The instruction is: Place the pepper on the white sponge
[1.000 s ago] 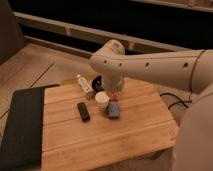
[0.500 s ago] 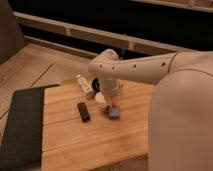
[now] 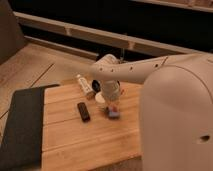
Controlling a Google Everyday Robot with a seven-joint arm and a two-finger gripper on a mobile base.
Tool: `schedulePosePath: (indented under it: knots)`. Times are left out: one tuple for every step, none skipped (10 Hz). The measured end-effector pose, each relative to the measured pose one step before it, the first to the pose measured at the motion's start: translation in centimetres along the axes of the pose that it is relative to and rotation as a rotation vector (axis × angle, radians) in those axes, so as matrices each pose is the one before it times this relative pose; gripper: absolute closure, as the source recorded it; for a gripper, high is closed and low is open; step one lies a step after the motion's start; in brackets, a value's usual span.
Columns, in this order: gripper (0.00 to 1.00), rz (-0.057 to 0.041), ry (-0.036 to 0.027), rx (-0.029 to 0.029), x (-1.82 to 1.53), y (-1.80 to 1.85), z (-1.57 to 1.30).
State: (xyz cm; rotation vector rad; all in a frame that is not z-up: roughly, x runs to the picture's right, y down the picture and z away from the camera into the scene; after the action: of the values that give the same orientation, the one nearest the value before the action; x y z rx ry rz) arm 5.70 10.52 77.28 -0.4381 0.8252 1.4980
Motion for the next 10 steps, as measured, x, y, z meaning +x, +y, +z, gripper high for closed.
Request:
schedulePosePath:
  knots:
    - [1.00, -0.00864, 0.02194, 0.01207, -0.182, -0.336, 0.841]
    - [1.00, -0.00713, 0.01373, 0.00773, -0.333, -0.140, 0.621]
    - [1.00, -0.00989, 0.01156, 0.00406, -0.351, 0.098, 0.525]
    - [1.00, -0.01718, 0.01090, 0.00416, -0.398, 0.466, 0.461]
    - [1.00, -0.01734, 0.01032, 0.00761, -0.358, 0.463, 0.483]
    - [1.00, -0.01620, 0.00907, 0.00736, -0.254, 0.477, 0.323]
    - [1.00, -0.01936, 0.01446, 0.00803, -0.340, 0.523, 0.453]
    - [1.00, -0.01541, 0.01080, 0.00740, -0.372, 0.348, 0.333]
    - [1.00, -0.00704, 0.00452, 0.00575, -0.223, 0.058, 0.155]
    - [1.00, -0.00846, 0.00666, 0.00663, -0.258, 0.082, 0.165]
